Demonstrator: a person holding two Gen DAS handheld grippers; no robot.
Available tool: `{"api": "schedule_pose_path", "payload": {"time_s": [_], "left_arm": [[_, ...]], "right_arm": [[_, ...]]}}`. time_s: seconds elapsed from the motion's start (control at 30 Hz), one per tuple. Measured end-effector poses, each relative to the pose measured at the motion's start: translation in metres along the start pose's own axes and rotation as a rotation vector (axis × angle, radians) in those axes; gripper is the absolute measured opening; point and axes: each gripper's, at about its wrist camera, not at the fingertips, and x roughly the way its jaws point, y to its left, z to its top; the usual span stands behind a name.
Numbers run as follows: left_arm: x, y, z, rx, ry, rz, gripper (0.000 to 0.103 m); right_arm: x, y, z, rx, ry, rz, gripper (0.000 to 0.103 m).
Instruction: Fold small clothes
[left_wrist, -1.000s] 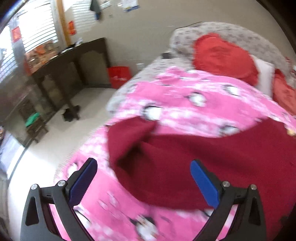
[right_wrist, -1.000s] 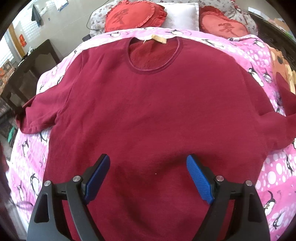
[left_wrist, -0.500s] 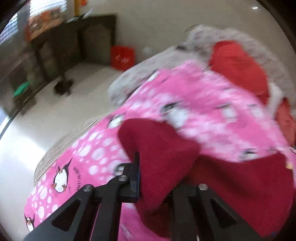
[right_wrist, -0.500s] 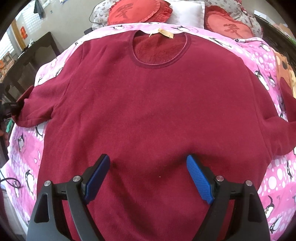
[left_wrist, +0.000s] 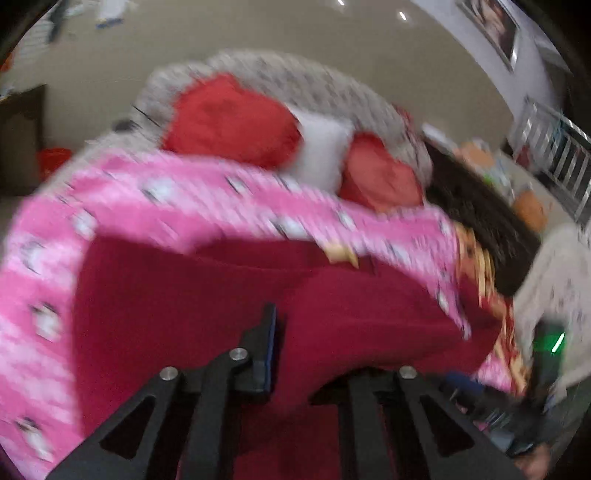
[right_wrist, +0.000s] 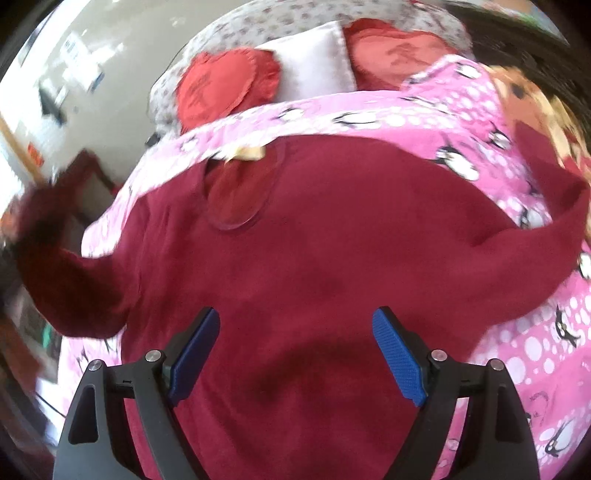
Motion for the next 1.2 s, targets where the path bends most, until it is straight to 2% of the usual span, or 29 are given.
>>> {"api": "schedule_pose_path", "payload": {"time_s": [0.07,0.13,0.17,0.27,0.3,0.37,0.43,0.53,0.6,0.67,0.73,0.77,0.8,0.9,1.0,1.03,1.13,1.2], "left_arm": [[0.028,-0.013,-0.021,0.030,0.067,-0.022,0.030],[0.052,-0.026,-0.042,0.074,0.147,-0.001,0.045],[0.055,-0.029,-0.048,0.088,0.162,0.004,0.047],[0.035,-0.034,-0.052,0.113,0.158,0.000,0.057],[0.020,-0.032,-0.049,0.114,0.151,0.001,0.065],[-0.002,-0.026,-0.045,0.125,0.105,0.017,0.076],[-0.030,-0.015,-0.039,0.141,0.038,0.068,0.087],[-0.058,0.009,-0.036,0.139,-0.021,0.157,0.088],[-0.068,0.029,-0.036,0.120,-0.036,0.214,0.088],[-0.073,0.044,-0.039,0.091,-0.033,0.247,0.088],[-0.075,0.063,-0.040,0.047,-0.018,0.270,0.088],[-0.074,0.070,-0.041,0.025,-0.015,0.278,0.088],[-0.076,0.078,-0.041,-0.004,-0.016,0.286,0.088],[-0.082,0.093,-0.041,-0.061,-0.044,0.297,0.088],[-0.081,0.097,-0.036,-0.103,-0.071,0.296,0.088],[-0.078,0.097,-0.036,-0.104,-0.068,0.293,0.088],[-0.062,0.091,-0.035,-0.080,-0.042,0.308,0.088],[-0.048,0.087,-0.036,-0.067,-0.010,0.319,0.088]], "right_arm": [[-0.004,-0.014,0.004,0.052,0.001,0.004,0.064],[-0.008,-0.027,0.006,0.086,-0.001,0.006,0.064],[-0.010,-0.030,0.007,0.084,-0.002,0.004,0.064],[-0.013,-0.029,0.011,0.023,-0.006,-0.004,0.064],[-0.013,-0.027,0.013,-0.010,-0.011,-0.009,0.064],[-0.007,-0.022,0.016,-0.048,-0.007,-0.005,0.064],[0.005,-0.013,0.017,-0.085,0.028,0.026,0.064],[0.024,0.006,0.013,-0.167,0.063,0.042,0.063],[0.035,0.017,0.011,-0.213,0.084,0.028,0.049],[0.051,0.028,0.006,-0.255,0.127,0.017,0.043],[0.061,0.039,-0.001,-0.336,0.113,-0.061,0.029],[0.061,0.048,-0.005,-0.401,0.077,-0.109,0.005],[0.060,0.053,-0.007,-0.444,0.052,-0.130,0.000],[0.041,0.054,-0.003,-0.456,-0.015,-0.123,0.000],[0.003,0.044,0.014,-0.427,-0.135,-0.126,0.000],[-0.011,0.034,0.023,-0.400,-0.179,-0.152,0.000],[-0.019,0.007,0.045,-0.320,-0.198,-0.213,0.000],[-0.009,-0.016,0.052,-0.250,-0.167,-0.268,0.000]]}}
